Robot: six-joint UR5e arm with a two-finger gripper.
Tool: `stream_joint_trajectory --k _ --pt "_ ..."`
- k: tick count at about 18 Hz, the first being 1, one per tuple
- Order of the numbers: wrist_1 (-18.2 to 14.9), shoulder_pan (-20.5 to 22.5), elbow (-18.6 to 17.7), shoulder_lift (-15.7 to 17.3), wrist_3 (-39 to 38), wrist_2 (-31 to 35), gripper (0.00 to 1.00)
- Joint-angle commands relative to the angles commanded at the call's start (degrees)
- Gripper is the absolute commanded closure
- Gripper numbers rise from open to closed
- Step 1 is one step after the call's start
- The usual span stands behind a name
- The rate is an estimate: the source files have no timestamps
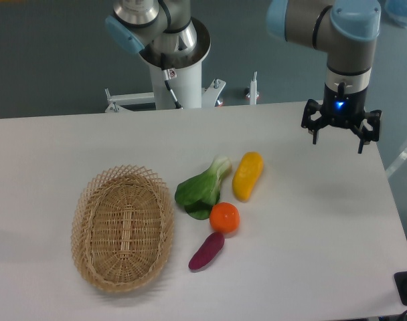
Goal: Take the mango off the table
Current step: 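Move the open gripper toward the yellow mango beside the bok choy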
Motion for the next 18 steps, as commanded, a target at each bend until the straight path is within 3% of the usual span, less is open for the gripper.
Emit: stream_joint_trajectory --k 10,18 --pt "0.4 -0.2 -0.8 -0.4 -2.0 -2.5 0.0" --pt "1.0 -1.7 -5.7 0.5 -5.7 -2.2 0.0"
